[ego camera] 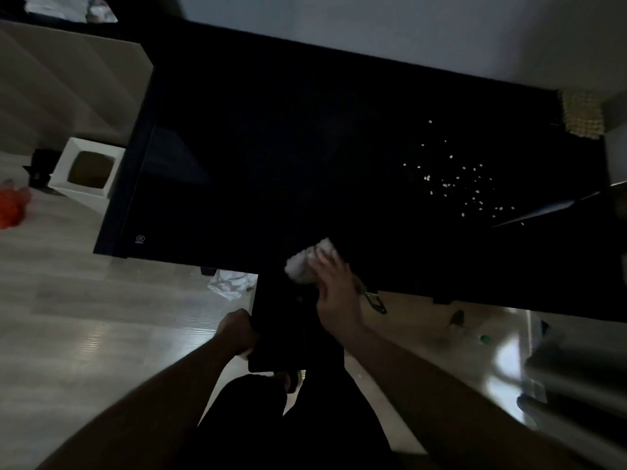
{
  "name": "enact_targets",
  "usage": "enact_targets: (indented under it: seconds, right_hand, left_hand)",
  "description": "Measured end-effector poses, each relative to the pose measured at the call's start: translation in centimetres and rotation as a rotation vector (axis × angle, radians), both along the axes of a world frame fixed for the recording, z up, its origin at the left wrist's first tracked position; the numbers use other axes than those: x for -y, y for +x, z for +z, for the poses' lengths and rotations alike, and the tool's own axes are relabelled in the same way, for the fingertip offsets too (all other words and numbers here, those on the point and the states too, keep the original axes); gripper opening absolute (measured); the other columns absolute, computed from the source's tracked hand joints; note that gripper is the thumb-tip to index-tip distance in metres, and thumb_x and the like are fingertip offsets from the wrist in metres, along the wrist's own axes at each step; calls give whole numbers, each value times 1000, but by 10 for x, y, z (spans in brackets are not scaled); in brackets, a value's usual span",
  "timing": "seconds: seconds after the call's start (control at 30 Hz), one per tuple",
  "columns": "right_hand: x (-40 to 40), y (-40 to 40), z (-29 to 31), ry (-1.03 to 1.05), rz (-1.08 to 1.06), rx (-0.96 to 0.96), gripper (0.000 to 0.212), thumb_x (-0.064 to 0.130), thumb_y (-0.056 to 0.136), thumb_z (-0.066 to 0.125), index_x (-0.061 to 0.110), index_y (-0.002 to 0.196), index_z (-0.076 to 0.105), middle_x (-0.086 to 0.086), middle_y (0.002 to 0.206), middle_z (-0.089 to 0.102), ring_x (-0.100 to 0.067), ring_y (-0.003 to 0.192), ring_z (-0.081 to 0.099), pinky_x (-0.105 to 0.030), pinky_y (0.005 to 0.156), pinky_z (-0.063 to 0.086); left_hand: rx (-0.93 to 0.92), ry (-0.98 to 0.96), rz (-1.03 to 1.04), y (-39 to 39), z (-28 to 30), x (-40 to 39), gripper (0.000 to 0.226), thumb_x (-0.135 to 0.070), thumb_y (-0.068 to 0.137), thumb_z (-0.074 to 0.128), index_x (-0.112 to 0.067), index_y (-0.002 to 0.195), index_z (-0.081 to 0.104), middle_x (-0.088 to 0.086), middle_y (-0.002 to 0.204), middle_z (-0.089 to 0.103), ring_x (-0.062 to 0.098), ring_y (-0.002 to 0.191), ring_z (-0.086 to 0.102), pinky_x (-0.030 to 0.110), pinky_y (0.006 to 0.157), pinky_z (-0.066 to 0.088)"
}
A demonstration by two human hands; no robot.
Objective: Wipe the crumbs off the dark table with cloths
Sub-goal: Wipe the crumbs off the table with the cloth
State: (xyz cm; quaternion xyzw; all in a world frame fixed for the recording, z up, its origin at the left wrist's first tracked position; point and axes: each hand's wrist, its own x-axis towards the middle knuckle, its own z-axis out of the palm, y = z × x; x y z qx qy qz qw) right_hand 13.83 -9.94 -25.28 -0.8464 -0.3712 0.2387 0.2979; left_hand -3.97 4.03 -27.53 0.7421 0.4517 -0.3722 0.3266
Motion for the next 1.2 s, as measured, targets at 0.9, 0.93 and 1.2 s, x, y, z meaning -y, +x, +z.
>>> enact_targets:
  seconds: [0.9, 0.93, 1.2]
  right_hand:
    - [-12, 372, 55, -2, -338, 137, 52, 5, 104, 33, 14, 153, 45, -5, 167, 33, -17, 154, 29, -16, 122, 15]
    - [-20, 384, 54, -10, -330, 145, 52, 5, 103, 33, 15, 153, 44, -5, 167, 32, -17, 154, 29, -14, 120, 14]
    - [-65, 462, 7, -258, -197, 186, 54, 19, 105, 38, 24, 158, 33, -1, 170, 23, -30, 156, 21, -58, 125, 21]
  left_hand:
    - [-93, -28, 32, 55, 14, 51, 26, -24, 84, 56, -14, 61, 49, 13, 91, 74, 27, 90, 72, 25, 60, 45]
    - [-85, -17, 39, 59, 15, 55, 26, -24, 84, 56, -14, 62, 49, 13, 92, 74, 27, 90, 72, 25, 60, 45]
    - [-102, 2, 154, 78, 9, 78, 16, -23, 82, 58, -13, 71, 65, 0, 73, 68, 17, 70, 69, 20, 50, 42]
